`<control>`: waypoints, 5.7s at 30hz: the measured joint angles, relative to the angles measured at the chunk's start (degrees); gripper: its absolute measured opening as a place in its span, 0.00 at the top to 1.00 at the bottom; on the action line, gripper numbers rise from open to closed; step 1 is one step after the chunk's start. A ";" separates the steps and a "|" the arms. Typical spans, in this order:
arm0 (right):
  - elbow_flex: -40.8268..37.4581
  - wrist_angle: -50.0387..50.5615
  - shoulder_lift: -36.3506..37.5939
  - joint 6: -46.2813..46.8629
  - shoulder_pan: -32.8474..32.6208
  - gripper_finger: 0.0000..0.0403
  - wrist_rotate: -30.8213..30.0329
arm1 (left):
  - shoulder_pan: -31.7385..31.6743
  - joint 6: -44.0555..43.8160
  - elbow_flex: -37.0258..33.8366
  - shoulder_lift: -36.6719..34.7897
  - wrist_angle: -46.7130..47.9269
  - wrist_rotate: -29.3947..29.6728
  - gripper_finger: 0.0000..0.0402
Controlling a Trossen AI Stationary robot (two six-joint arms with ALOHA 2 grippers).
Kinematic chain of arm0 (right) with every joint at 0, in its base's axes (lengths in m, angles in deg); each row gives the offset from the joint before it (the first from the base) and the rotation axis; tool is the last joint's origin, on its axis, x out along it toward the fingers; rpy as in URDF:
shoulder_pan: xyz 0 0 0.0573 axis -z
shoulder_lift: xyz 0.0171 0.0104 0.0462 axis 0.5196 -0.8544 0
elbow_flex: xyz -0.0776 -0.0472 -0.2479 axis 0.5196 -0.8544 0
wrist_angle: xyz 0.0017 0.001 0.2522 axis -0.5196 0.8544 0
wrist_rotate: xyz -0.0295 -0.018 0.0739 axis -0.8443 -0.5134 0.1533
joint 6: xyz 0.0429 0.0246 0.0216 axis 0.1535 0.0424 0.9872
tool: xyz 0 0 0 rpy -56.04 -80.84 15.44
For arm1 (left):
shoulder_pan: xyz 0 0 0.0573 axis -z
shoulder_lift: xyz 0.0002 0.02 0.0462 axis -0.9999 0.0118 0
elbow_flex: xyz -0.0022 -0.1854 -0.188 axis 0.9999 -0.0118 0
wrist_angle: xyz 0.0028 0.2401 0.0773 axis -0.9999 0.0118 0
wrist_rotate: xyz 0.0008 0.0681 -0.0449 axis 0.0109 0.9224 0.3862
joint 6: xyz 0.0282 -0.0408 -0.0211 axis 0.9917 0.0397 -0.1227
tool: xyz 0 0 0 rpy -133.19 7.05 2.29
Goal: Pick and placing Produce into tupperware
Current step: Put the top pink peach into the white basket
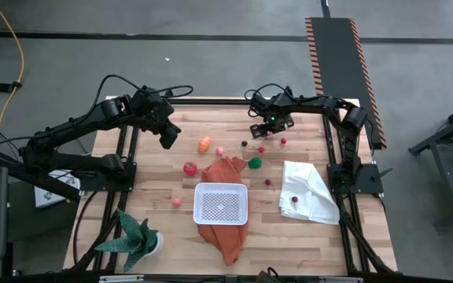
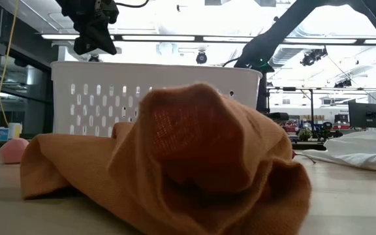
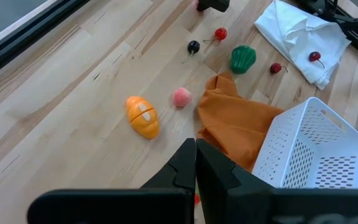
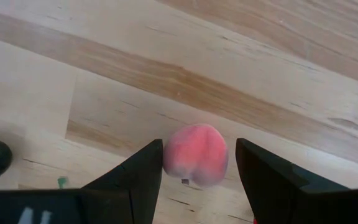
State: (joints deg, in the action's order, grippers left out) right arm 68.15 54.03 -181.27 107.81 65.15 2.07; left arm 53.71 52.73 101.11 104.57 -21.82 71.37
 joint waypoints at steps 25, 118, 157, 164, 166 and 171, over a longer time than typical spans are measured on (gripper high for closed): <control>0.00 0.00 0.00 -0.51 0.02 0.65 0.88 | 0.01 -0.01 0.00 0.00 0.09 0.00 1.00; 0.13 -42.77 41.44 -5.53 -9.03 0.65 42.81 | 0.01 -2.14 0.02 0.00 -6.71 -4.72 1.00; 0.13 -43.76 41.21 -7.67 -42.29 0.65 2.81 | 0.02 -3.69 0.02 -0.04 -4.32 -16.91 1.00; 0.17 -43.76 39.34 -7.48 -46.43 0.65 -5.20 | 0.02 -3.61 0.02 -0.07 -2.49 -19.17 1.00; 0.17 -43.75 38.38 -6.82 -47.24 0.65 -6.34 | 0.02 -3.56 0.02 -0.07 -1.93 -19.17 1.00; 0.17 -43.71 35.91 -6.12 -48.30 0.65 -8.63 | 0.02 -3.43 0.02 -0.07 -1.33 -19.17 1.00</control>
State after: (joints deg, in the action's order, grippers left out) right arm 68.32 10.32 -145.36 101.69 16.85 -6.56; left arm 53.73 49.30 101.13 104.50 -23.15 52.21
